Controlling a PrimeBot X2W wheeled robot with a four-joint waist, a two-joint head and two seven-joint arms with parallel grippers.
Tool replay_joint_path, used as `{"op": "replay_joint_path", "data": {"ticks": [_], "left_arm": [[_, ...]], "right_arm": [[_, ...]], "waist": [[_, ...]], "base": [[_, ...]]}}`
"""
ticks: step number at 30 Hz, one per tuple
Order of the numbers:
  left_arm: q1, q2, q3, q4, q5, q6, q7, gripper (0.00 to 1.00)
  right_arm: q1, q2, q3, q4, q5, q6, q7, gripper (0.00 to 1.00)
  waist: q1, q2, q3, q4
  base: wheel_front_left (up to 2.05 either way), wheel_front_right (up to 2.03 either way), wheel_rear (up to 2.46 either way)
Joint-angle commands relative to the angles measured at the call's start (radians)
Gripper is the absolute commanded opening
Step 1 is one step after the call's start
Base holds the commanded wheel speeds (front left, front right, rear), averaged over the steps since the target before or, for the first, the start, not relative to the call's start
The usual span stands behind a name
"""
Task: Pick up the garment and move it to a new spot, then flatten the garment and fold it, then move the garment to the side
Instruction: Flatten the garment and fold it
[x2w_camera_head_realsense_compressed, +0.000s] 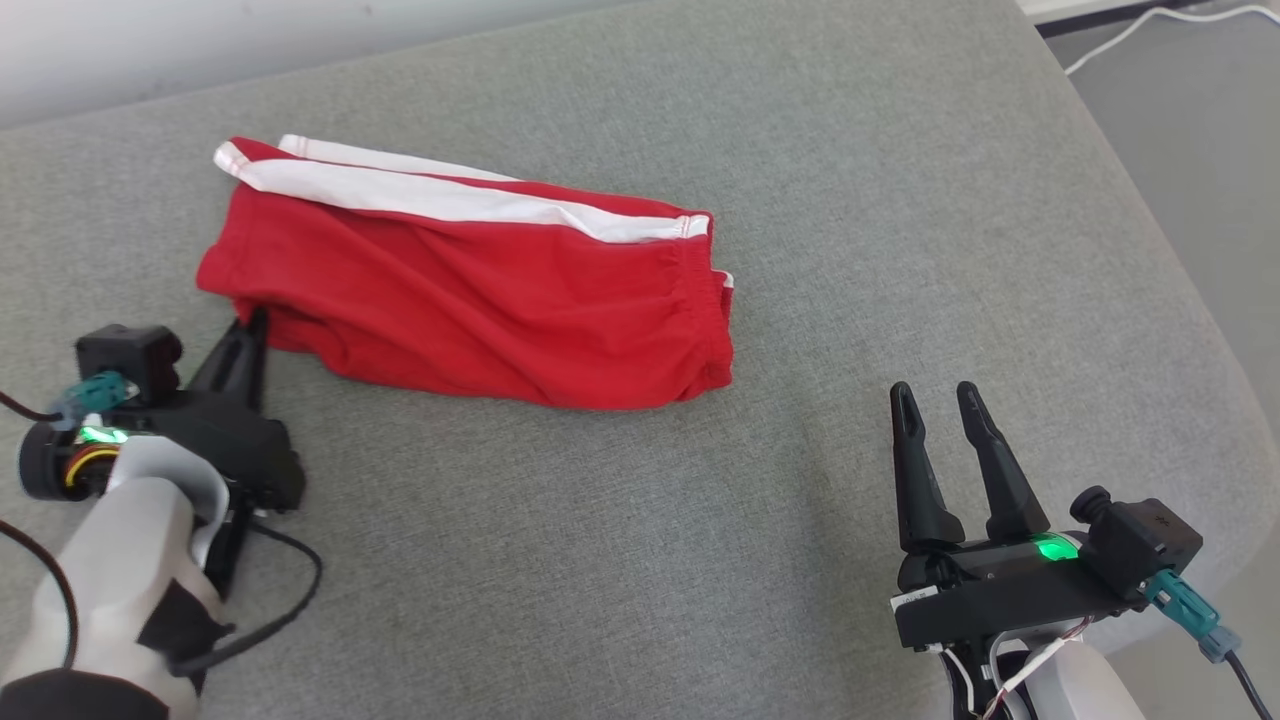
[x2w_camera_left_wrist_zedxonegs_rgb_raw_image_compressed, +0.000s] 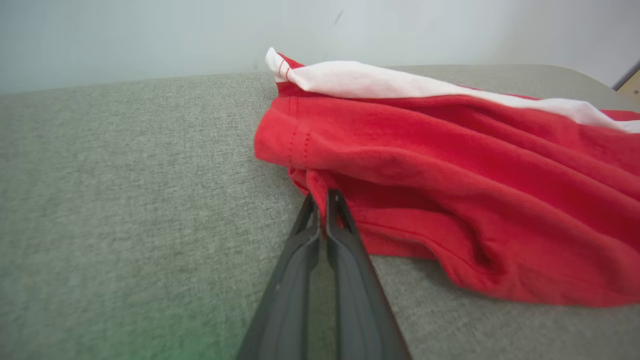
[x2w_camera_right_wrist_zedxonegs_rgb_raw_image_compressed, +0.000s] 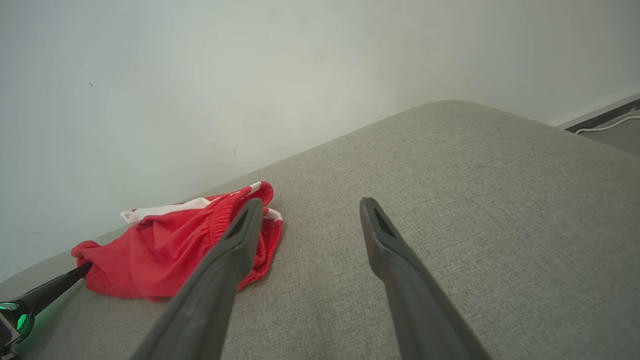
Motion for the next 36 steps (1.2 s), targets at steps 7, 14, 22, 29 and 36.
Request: {"op": "replay_joint_path", "data": {"ticks": [7,14,22,29,36], "left_arm": [[0.090,-0.031,0.014,-0.066,0.021,-0.008,0.000,0.00],[0.196,-0.065,0.044,-0.141,0.024,-0.002,0.000,0.00],[0.330,-0.094,0.094,-0.243,0.024,0.016,0.000,0.00],[0.483,-0.134,0.127,-0.361,0.040,0.023,0.000,0.00],[0.514,-0.141,0.145,-0.380,0.064,0.028,0.000,0.00]], "right_arm": [[0.020,-0.012,-0.007,0.008,-0.011,-0.001,0.000,1.00],[0.049,-0.025,-0.024,0.020,-0.008,-0.001,0.000,1.00],[0.075,-0.038,-0.047,0.027,-0.013,-0.001,0.000,1.00],[0.107,-0.052,-0.066,0.039,-0.012,-0.001,0.000,1.00],[0.097,-0.061,-0.040,0.053,-0.008,-0.001,0.000,1.00]], "waist": [[0.0000,0.0000,-0.069,0.056],[0.0000,0.0000,-0.132,0.118],[0.0000,0.0000,-0.174,0.171],[0.0000,0.0000,-0.213,0.217],[0.0000,0.0000,-0.226,0.228]], "base": [[0.00,0.00,0.00],[0.00,0.00,0.00],[0.00,0.00,0.00],[0.00,0.00,0.00],[0.00,0.00,0.00]]}}
